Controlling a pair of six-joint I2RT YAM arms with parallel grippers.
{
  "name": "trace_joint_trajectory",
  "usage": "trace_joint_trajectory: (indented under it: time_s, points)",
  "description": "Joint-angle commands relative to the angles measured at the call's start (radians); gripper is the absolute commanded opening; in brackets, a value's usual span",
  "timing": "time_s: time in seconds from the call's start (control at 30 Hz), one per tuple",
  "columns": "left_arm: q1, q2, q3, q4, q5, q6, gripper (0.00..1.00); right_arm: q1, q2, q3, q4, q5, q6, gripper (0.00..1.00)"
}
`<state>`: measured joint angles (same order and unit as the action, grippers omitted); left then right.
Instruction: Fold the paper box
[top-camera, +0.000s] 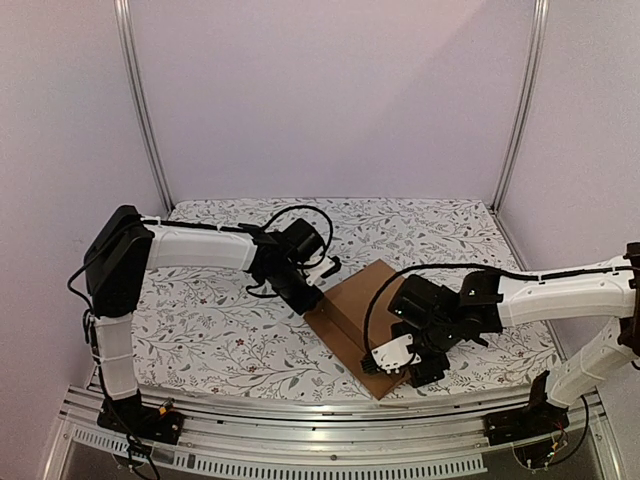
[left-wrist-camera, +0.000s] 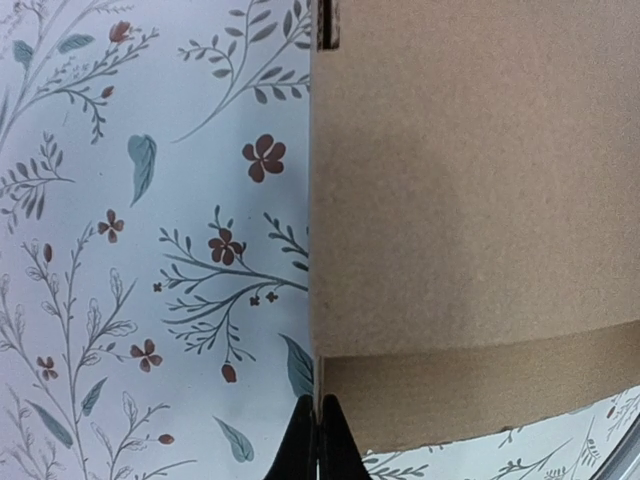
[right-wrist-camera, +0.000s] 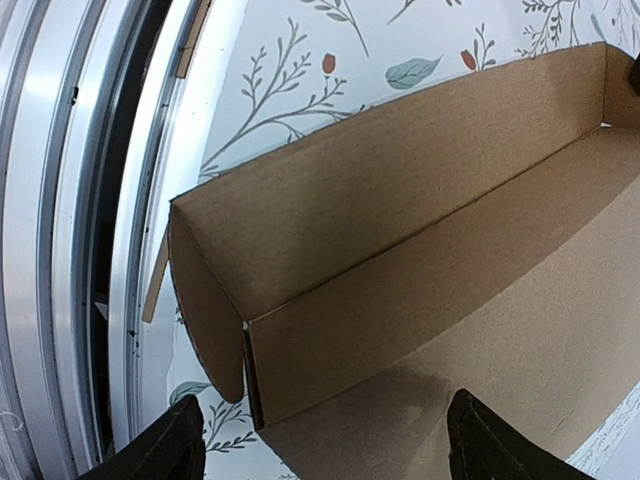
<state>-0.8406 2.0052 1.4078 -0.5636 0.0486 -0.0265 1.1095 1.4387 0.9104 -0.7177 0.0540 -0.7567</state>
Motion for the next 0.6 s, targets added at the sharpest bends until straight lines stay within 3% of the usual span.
trace_joint_trajectory:
  time_s: [0.0, 0.57]
  points:
    - [0.017, 0.037, 0.019, -0.06, 0.026, 0.001, 0.0, 0.009, 0.029, -0.006, 0.014, -0.004, 0.039, 0.81]
    - [0.018, 0.065, 0.067, -0.123, 0.048, 0.009, 0.0, 0.009, 0.063, -0.001, 0.039, 0.049, 0.067, 0.68]
